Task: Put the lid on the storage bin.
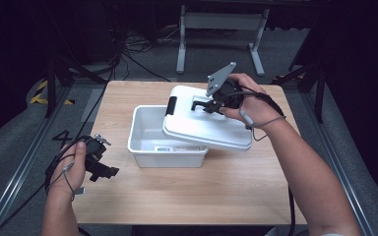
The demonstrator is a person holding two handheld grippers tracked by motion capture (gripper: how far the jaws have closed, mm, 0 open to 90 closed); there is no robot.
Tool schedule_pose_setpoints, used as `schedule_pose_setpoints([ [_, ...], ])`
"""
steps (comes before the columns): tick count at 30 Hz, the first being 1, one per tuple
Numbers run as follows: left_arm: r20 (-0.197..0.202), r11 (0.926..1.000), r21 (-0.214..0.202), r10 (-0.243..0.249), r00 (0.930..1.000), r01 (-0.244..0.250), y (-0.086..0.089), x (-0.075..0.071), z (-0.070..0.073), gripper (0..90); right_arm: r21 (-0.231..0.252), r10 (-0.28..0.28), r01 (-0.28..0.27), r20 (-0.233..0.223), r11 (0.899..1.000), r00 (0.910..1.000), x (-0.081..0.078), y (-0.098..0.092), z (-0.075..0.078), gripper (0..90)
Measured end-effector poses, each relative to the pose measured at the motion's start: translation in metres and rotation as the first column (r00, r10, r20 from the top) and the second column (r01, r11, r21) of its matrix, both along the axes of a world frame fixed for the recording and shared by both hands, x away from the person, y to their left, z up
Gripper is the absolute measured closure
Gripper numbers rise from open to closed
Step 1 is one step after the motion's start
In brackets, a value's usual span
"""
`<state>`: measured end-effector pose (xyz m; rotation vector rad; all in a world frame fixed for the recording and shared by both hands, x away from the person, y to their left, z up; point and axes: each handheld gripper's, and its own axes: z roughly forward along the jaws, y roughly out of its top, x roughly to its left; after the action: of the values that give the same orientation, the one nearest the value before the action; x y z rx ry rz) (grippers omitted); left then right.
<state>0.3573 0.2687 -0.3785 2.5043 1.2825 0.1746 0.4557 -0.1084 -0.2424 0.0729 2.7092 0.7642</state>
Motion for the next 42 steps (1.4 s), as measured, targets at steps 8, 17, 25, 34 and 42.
schedule_pose_setpoints([
  [8,0.007,1.0000,-0.008,0.004,1.0000,-0.004,0.003,0.001,0.001,19.7,0.018,0.060,-0.060,-0.005,0.998,0.9982,0.000,0.032,-0.003,84.4],
  [17,0.022,0.9999,-0.012,-0.004,0.9998,0.005,0.003,0.000,0.004,19.7,0.024,0.108,-0.108,0.005,0.994,0.9942,-0.001,0.059,-0.005,84.4],
  [25,0.011,0.9999,-0.012,0.000,0.9999,0.000,0.004,0.002,0.002,19.7,0.012,0.159,-0.159,0.011,0.987,0.9872,0.002,0.079,-0.018,84.4],
  [34,0.013,0.9999,-0.007,-0.011,0.9999,0.011,0.002,0.003,0.001,19.7,-0.015,0.182,-0.182,0.004,0.983,0.9833,0.005,0.094,-0.031,84.3],
  [42,0.011,0.9999,-0.016,-0.003,0.9999,0.003,0.004,0.002,0.001,19.7,-0.043,0.171,-0.172,-0.013,0.984,0.9851,0.014,0.103,-0.046,84.2],
])
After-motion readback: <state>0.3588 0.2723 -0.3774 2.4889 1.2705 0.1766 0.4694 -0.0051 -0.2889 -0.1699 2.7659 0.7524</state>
